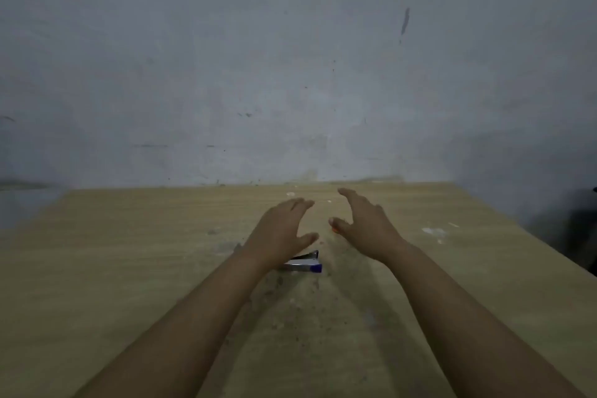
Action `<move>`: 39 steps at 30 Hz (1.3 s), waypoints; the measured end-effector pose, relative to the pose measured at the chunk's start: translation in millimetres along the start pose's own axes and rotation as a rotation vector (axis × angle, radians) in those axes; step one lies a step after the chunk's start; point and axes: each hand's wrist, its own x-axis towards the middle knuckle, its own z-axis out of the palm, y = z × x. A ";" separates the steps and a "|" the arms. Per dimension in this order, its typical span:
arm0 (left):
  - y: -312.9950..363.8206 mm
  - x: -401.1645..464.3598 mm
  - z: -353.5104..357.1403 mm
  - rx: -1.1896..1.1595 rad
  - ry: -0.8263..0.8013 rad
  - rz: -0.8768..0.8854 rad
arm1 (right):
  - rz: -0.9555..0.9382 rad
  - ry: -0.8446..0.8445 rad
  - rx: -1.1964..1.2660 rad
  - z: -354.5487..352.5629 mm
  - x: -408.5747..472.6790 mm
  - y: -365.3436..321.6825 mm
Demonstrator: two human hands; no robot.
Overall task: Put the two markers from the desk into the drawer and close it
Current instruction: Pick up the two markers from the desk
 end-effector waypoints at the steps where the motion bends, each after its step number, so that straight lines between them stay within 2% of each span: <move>1: -1.2 -0.8 8.3 -0.031 -0.045 -0.034 | 0.021 -0.009 0.009 2.3 -2.3 4.7; 5: -13.7 0.0 38.2 -0.051 -0.189 -0.136 | 0.063 -0.087 0.028 17.3 -0.4 29.3; 9: -25.2 9.8 60.2 -0.013 -0.281 -0.189 | 0.103 -0.082 0.004 33.0 14.9 50.1; 12: -32.0 19.0 68.1 0.111 -0.343 -0.118 | 0.162 -0.077 -0.021 45.7 28.9 63.8; 15: -33.6 24.4 65.2 0.084 -0.378 -0.131 | 0.245 -0.055 -0.078 52.5 40.5 71.9; 19: -27.5 25.4 63.2 -0.022 -0.327 -0.224 | 0.322 -0.044 -0.180 58.1 54.2 77.1; 23: -14.9 14.1 57.1 -0.258 -0.195 -0.288 | 0.290 -0.062 -0.303 65.5 61.2 79.5; 27: 2.4 1.2 47.9 -0.348 -0.065 -0.295 | 0.258 -0.043 -0.322 70.8 62.8 83.7; 33: 32.1 -16.3 50.9 -0.315 -0.043 -0.305 | 0.115 -0.039 -0.099 57.0 28.0 98.1; 39: 80.0 -17.8 69.0 -0.312 -0.086 -0.241 | 0.116 0.028 0.194 8.1 -35.0 126.6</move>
